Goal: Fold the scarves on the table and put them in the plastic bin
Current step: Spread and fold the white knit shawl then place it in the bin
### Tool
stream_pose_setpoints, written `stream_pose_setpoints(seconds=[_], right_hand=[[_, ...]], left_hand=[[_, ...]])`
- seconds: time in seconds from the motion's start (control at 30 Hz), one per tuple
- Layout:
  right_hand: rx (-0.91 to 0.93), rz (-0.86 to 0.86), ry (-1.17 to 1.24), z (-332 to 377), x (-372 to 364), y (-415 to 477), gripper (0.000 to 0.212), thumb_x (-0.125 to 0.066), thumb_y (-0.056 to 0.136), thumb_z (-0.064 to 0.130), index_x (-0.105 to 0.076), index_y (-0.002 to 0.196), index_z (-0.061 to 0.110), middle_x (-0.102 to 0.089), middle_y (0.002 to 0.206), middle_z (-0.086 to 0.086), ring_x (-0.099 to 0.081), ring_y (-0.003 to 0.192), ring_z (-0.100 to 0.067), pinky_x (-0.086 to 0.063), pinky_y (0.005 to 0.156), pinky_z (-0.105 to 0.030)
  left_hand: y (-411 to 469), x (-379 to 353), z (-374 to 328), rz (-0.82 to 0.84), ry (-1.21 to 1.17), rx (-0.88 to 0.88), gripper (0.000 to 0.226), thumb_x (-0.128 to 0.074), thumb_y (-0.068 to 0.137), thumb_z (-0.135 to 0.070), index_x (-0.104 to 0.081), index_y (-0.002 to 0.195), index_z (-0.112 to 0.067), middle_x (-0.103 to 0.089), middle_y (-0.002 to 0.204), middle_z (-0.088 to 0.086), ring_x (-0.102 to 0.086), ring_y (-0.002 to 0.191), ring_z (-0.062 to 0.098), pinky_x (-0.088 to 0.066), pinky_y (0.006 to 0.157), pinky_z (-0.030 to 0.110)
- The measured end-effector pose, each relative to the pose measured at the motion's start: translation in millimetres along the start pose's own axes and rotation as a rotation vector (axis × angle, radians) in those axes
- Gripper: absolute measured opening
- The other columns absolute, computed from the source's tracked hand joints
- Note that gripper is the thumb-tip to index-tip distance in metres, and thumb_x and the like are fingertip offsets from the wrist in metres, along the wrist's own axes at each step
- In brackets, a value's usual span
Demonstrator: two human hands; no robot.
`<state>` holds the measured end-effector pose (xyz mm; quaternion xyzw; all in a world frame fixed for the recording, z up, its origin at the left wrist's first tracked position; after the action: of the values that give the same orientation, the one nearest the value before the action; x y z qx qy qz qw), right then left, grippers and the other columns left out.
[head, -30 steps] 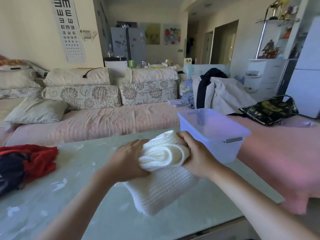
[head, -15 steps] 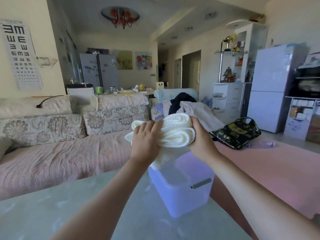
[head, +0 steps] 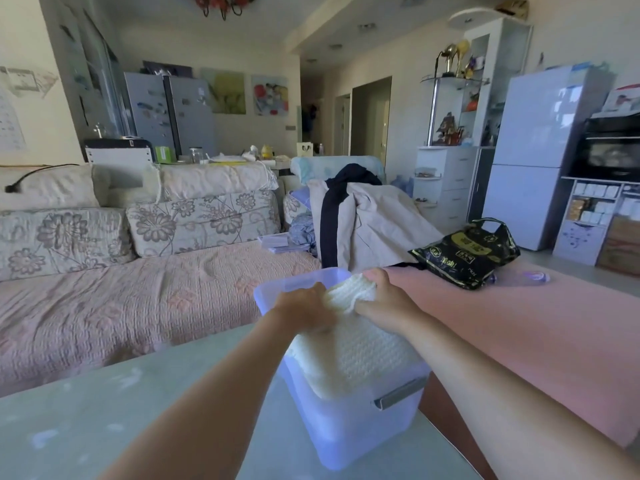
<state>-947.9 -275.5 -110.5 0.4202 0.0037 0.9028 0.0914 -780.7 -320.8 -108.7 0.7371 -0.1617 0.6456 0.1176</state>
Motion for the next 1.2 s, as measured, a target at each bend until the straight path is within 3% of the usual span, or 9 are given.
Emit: stream_pose_setpoints(seconds=[0.17,0.33,0.43,0.57,0.67,0.77,1.0,1.1,1.2], right_hand=[[0.258,-0.147,-0.63,-6.2,-33.4,25.1,0.071,-0.064,0.086,0.029,-0.025,0.147,0.026,-0.037,0.133,-0.008,-0.046,0.119,-0.032,-0.046,0.086,-0.039],[0.226,0.348,-0.669,-30.0,-76.0,33.9,0.047,-0.05,0.097,0.018,-0.051,0.14,0.034,-0.044,0.141,-0.003,-0.049,0.126,-0.029,-0.045,0.098,-0.036],[0.167,0.468,-0.76,-26.9,-89.0,30.8,0.061,-0.041,0.093,0.015,-0.041,0.149,0.039,-0.039,0.154,0.001,-0.046,0.132,-0.027,-0.041,0.105,-0.033],[0.107,0.612,-0.863,-22.8,-101.5,25.6,0.08,-0.054,0.088,0.028,-0.014,0.158,0.031,-0.017,0.164,-0.004,-0.025,0.147,-0.028,-0.031,0.115,-0.043],[0.241,0.729,-0.924,-9.7,-114.1,0.0,0.104,-0.064,0.087,0.033,0.013,0.157,0.029,0.009,0.165,0.001,0.005,0.153,-0.02,-0.016,0.117,-0.046],[0.306,0.76,-0.949,-11.4,-126.3,-11.7,0.087,-0.043,0.101,0.029,0.027,0.152,0.029,0.025,0.164,0.003,0.009,0.153,-0.018,-0.01,0.121,-0.047],[0.374,0.738,-1.111,-21.8,-141.0,-1.7,0.089,-0.044,0.099,0.021,0.026,0.154,0.021,0.026,0.163,-0.006,0.011,0.153,-0.028,-0.014,0.118,-0.054],[0.338,0.761,-1.24,-27.6,-151.8,10.2,0.121,-0.063,0.085,0.022,0.041,0.145,0.023,0.038,0.158,-0.002,0.013,0.153,-0.026,-0.031,0.111,-0.056],[0.438,0.662,-1.215,-21.9,-157.2,30.1,0.144,-0.083,0.065,0.047,0.032,0.149,0.028,0.022,0.161,0.002,-0.001,0.152,-0.027,-0.039,0.108,-0.052]], left_hand=[[34.1,-33.6,17.8,0.073,0.065,-0.029,0.067,-0.058,0.088,-0.038,-0.027,0.147,-0.03,-0.053,0.138,0.001,-0.049,0.126,0.028,-0.032,0.102,0.039],[43.7,-55.2,28.9,0.016,0.176,-0.087,0.063,-0.072,0.081,-0.038,-0.043,0.137,-0.037,-0.05,0.133,-0.001,-0.045,0.127,0.025,-0.031,0.103,0.037],[38.4,-46.1,31.9,-0.087,0.161,-0.058,0.029,-0.056,0.09,-0.043,-0.06,0.119,-0.038,-0.053,0.128,-0.001,-0.045,0.124,0.025,-0.029,0.105,0.039],[17.4,-54.8,45.7,0.058,0.025,-0.031,0.034,-0.048,0.091,-0.047,-0.063,0.121,-0.039,-0.057,0.133,-0.009,-0.044,0.129,0.02,-0.019,0.115,0.038],[5.9,-52.8,56.3,-0.225,-0.242,-0.048,0.032,-0.053,0.089,-0.034,-0.065,0.117,-0.04,-0.061,0.13,-0.008,-0.048,0.126,0.017,-0.023,0.114,0.031],[-1.5,-57.0,64.6,-0.356,-0.409,0.119,0.049,-0.051,0.087,-0.025,-0.052,0.136,-0.035,-0.028,0.157,0.004,-0.018,0.145,0.025,-0.012,0.119,0.038],[-4.0,-64.0,65.0,-0.254,-0.617,0.205,0.07,-0.042,0.084,-0.007,-0.025,0.151,-0.019,0.005,0.161,0.018,0.016,0.148,0.031,-0.001,0.119,0.039],[-5.6,-65.6,64.2,-0.266,-0.647,0.189,0.072,-0.04,0.084,-0.005,-0.022,0.151,-0.019,0.007,0.161,0.019,0.017,0.148,0.031,-0.003,0.118,0.038],[-4.5,-66.3,66.7,-0.283,-0.641,0.163,0.07,-0.041,0.085,-0.006,-0.021,0.151,-0.02,0.007,0.16,0.02,0.018,0.147,0.031,-0.003,0.117,0.036]])
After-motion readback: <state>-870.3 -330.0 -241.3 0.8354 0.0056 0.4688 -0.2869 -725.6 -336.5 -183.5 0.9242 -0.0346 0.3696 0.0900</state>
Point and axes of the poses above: each hand's wrist, its own y-axis towards the middle knuckle, its own x-axis out of the back of the hand, z = x × y, the point moved 5 cm from there along y, towards the middle knuckle
